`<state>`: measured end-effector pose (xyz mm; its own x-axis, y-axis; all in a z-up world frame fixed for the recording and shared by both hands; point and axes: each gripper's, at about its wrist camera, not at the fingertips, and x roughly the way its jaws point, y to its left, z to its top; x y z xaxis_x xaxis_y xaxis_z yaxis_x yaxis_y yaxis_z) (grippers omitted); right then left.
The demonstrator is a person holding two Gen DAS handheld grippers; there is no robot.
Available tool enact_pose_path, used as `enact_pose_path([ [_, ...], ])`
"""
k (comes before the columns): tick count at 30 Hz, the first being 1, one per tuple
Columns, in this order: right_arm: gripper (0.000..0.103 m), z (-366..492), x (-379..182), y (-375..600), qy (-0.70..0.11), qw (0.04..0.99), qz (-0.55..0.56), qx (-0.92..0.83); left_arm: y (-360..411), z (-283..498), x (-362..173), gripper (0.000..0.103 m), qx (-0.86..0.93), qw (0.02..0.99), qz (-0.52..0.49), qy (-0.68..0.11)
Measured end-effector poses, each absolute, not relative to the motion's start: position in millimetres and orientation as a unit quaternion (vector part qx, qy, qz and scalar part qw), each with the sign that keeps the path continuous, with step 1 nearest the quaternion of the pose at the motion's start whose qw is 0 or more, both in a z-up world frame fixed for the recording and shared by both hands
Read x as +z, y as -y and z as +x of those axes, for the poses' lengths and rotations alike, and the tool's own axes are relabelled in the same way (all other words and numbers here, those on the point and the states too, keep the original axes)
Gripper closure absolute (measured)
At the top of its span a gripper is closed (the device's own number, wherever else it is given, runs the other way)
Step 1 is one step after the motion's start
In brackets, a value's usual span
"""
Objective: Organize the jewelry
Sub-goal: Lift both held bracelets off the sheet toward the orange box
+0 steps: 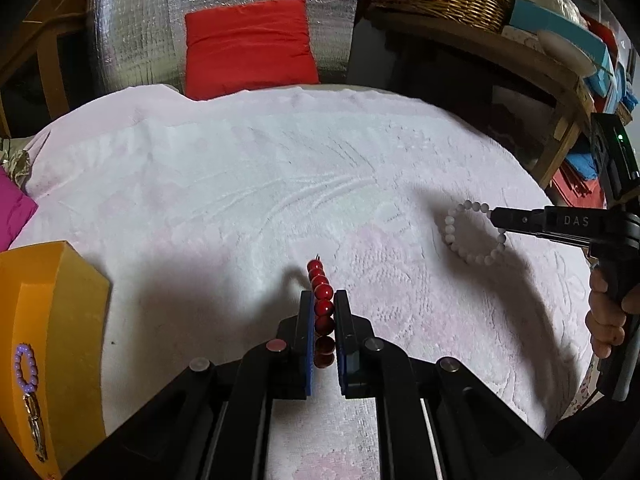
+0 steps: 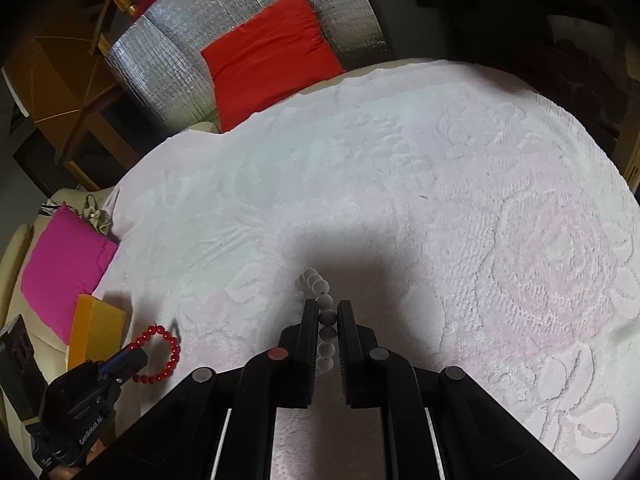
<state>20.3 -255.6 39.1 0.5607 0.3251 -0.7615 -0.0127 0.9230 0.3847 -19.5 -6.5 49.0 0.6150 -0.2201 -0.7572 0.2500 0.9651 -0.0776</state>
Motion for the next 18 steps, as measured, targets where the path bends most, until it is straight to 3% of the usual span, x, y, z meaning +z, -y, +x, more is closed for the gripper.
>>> enact_pose_path([
  [18, 0.087, 34, 12, 234, -0.498, 0.858, 0.104, 0.071, 7, -13, 29, 0.093, -0.125, 0.881, 0.011, -0.456],
])
